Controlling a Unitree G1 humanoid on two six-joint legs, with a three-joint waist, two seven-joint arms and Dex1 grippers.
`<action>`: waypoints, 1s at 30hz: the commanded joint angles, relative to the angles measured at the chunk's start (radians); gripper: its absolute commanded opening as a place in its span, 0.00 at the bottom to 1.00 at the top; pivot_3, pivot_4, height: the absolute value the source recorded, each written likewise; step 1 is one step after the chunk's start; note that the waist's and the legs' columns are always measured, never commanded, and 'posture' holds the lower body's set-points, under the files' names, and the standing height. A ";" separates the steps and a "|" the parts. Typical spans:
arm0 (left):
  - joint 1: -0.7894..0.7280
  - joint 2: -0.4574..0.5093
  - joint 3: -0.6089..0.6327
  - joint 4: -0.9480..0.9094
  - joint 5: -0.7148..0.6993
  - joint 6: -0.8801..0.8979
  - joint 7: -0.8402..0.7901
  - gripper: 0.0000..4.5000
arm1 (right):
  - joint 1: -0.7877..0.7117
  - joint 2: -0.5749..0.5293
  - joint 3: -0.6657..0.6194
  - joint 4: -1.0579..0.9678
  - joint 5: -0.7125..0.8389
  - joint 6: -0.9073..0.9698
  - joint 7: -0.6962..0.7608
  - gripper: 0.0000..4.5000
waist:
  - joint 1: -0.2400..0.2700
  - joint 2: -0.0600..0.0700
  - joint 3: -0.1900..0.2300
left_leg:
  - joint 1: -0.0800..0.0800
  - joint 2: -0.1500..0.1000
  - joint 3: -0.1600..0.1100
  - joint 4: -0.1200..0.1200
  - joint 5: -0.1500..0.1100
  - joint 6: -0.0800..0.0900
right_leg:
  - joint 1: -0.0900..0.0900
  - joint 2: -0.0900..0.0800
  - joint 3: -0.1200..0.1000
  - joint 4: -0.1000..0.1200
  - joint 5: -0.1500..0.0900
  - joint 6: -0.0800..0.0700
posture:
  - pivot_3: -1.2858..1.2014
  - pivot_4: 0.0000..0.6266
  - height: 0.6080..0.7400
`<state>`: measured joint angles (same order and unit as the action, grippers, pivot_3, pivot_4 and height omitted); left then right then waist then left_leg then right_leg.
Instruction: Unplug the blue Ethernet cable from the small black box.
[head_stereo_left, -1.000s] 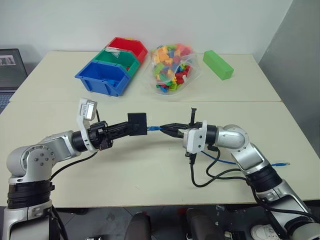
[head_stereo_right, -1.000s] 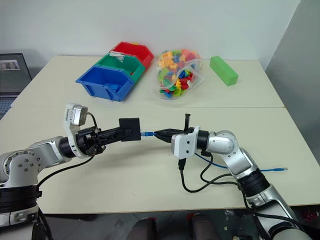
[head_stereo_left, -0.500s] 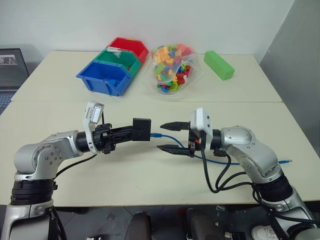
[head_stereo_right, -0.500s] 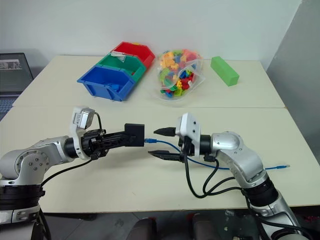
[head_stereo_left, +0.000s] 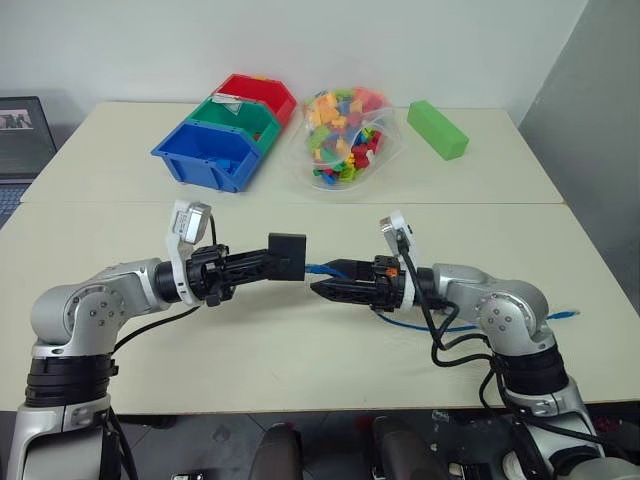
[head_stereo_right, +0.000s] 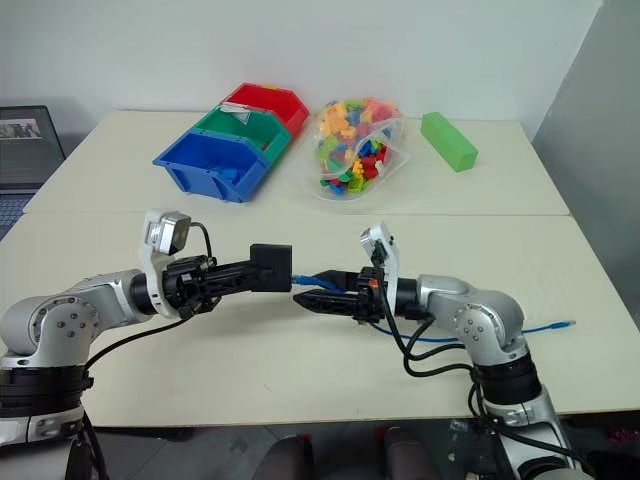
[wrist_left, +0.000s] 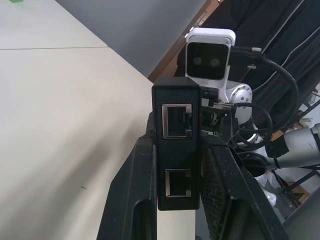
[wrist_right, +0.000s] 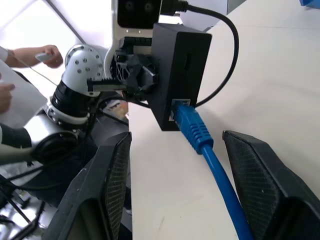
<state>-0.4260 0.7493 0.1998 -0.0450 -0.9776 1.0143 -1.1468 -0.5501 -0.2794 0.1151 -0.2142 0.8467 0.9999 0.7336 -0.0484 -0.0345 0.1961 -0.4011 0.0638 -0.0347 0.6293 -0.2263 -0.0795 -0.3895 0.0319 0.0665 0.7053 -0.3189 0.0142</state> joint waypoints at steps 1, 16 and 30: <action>-0.026 0.003 0.026 -0.022 -0.026 0.001 -0.002 0.17 | -0.029 0.027 -0.042 -0.003 0.045 0.015 -0.013 0.68 | -0.002 0.000 0.000 | 0.000 0.000 0.000 0.000 0.000 0.000 | 0.000 0.000 0.000 0.000 0.000 0.000 | 0.52 0.24 1.00; -0.024 -0.010 0.033 -0.028 -0.035 -0.002 0.013 0.17 | -0.049 0.059 -0.060 0.057 0.058 0.033 -0.012 0.68 | -0.003 0.000 0.000 | 0.000 0.000 0.000 0.000 0.000 0.000 | 0.000 0.000 0.000 -0.001 0.000 0.000 | 0.52 0.24 1.00; -0.025 -0.005 0.029 -0.033 -0.049 0.000 0.018 0.17 | -0.056 0.048 -0.047 0.058 0.052 0.035 0.014 0.01 | -0.003 0.000 0.000 | 0.000 0.000 0.000 -0.001 0.000 0.000 | 0.000 0.000 0.000 -0.001 0.000 0.000 | 0.52 0.24 1.00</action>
<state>-0.4283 0.7410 0.2043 -0.0456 -1.0056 1.0174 -1.1245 -0.5807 -0.2314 0.0702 -0.1417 0.8854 1.0359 0.7351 -0.0514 -0.0343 0.1962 -0.4014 0.0639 -0.0345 0.6287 -0.2264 -0.0794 -0.3897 0.0319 0.0665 0.7041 -0.3191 0.0145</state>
